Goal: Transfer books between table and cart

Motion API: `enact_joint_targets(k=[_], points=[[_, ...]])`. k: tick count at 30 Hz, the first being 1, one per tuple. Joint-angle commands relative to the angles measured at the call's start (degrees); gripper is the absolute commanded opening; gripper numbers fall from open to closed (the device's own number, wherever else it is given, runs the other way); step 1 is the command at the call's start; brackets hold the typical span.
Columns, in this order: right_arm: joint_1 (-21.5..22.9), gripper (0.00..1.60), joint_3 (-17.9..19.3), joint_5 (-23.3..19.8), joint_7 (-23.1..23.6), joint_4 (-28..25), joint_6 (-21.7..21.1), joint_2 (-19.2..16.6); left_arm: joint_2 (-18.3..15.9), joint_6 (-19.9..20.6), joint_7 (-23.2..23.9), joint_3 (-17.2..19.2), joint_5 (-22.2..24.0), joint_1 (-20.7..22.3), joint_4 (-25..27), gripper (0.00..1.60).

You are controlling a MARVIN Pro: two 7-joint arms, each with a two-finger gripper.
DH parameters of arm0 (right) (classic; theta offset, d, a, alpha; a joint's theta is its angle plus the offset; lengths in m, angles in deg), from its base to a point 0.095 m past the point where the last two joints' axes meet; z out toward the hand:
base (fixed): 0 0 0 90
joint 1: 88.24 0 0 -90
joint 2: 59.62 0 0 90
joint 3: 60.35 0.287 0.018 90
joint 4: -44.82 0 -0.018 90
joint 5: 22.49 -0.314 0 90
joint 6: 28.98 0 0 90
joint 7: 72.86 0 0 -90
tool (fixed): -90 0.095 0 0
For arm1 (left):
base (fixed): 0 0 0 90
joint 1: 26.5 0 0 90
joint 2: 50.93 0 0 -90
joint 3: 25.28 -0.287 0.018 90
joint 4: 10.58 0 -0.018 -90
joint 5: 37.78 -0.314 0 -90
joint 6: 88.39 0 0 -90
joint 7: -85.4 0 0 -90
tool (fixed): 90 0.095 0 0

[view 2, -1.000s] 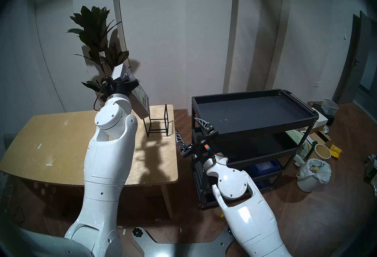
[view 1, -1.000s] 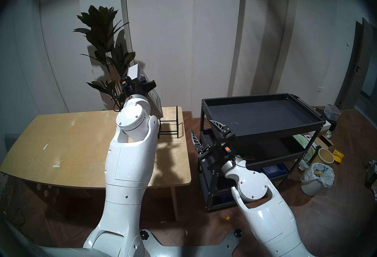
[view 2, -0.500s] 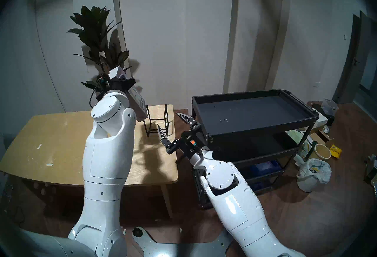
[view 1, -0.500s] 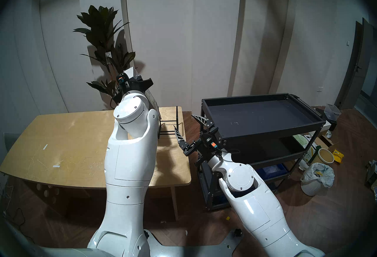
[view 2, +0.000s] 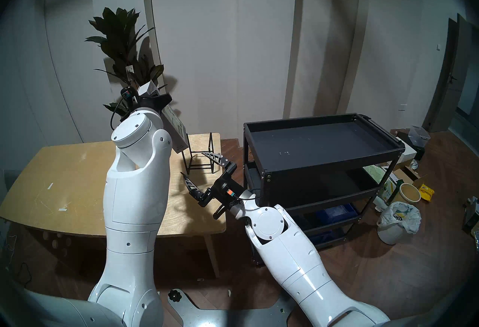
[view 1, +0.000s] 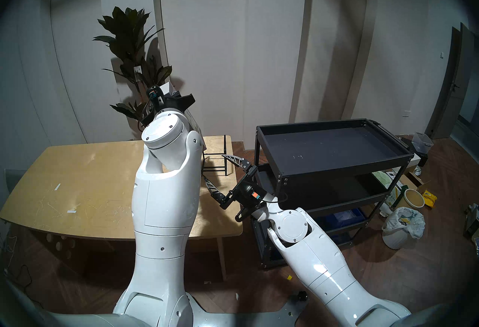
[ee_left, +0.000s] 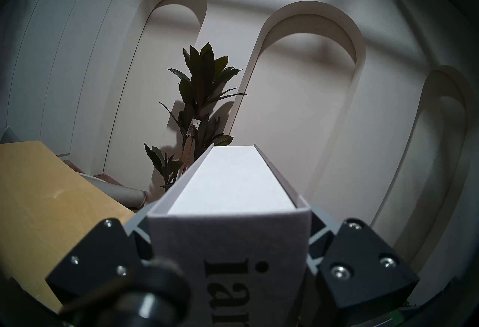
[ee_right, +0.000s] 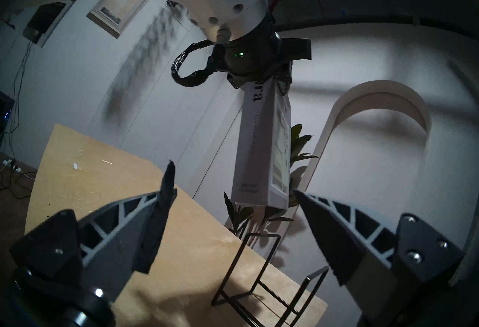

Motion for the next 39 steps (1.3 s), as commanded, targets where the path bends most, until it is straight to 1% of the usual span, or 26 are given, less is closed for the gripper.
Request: enact_joint_targets(k=[1,2,3,4,6,12,17,18,19,22,24,26,27,30,36,37,39], points=[[5.76,1.6,-0.07,0.76,-1.96,6.64,4.27,4.12,0.3,-0.93,-1.3,-1.87,-1.86,-0.35,3.09,0.0],[6.73,1.6,-0.06,0.84,-2.43,8.74,5.08,4.94,0.47,-1.13,-1.75,-2.19,-2.13,-0.57,3.3,0.0],[7.27,1.6,-0.08,0.8,-2.61,9.54,4.55,5.5,0.76,-1.59,-2.39,-2.53,-2.53,-0.83,3.41,0.0],[8.05,1.6,-0.1,0.98,-3.13,11.05,5.06,6.19,0.82,-1.72,-2.86,-2.95,-2.87,-1.08,3.5,0.0],[8.9,1.6,-0.34,0.45,-3.19,12.4,5.18,7.16,1.0,-2.69,-4.0,-3.96,-3.89,-1.66,3.37,0.0],[10.12,1.6,-0.81,0.6,-5.43,15.14,5.73,10.42,0.66,-4.75,-7.31,-7.16,-5.12,-2.67,2.37,0.0],[10.99,1.6,-0.77,0.39,-7.6,16.51,6.92,12.29,0.64,-6.96,-10.02,-9.04,-6.83,-3.05,0.89,0.0],[11.32,1.6,-1.55,-0.33,-8.11,16.71,6.76,11.46,0.77,-6.65,-10.18,-8.93,-6.84,-2.93,1.24,0.0],[11.02,1.6,-0.47,-0.27,-8.42,16.4,6.52,13.15,0.61,-7.88,-10.76,-9.55,-7.64,-3.17,0.2,0.0],[11.37,1.6,-0.55,-0.72,-9.53,16.75,6.4,13.86,0.58,-9.53,-11.94,-10.4,-8.91,-3.17,-0.83,0.0],[12.02,1.6,-1.31,-2.26,-10.41,17.56,6.24,13.93,0.7,-10.07,-12.59,-10.96,-9.54,-3.08,-1.42,0.0],[12.42,1.6,-1.05,-3.02,-11.37,18.38,5.72,14.81,0.61,-11.07,-13.3,-11.57,-9.79,-3.1,-2.05,0.0],[12.93,1.6,-1.49,-3.47,-11.7,18.84,5.45,14.82,0.66,-11.47,-13.58,-11.76,-10.14,-3.11,-2.3,0.0],[13.84,1.6,-1.7,-3.49,-13.3,19.96,4.6,15.74,0.76,-12.23,-14.39,-12.32,-10.59,-2.88,-3.23,0.0],[15.0,1.6,-2.28,-4.63,-16.03,21.2,1.76,17.25,0.71,-13.4,-15.39,-12.74,-11.26,-2.56,-4.41,0.0],[15.39,1.6,-2.74,-5.24,-16.22,21.62,1.48,17.06,0.61,-13.17,-15.49,-12.76,-11.34,-2.47,-4.21,0.0],[15.46,1.6,-2.84,-5.48,-17.11,21.2,0.16,17.57,0.31,-13.75,-15.55,-13.03,-11.61,-2.49,-4.63,0.0]])
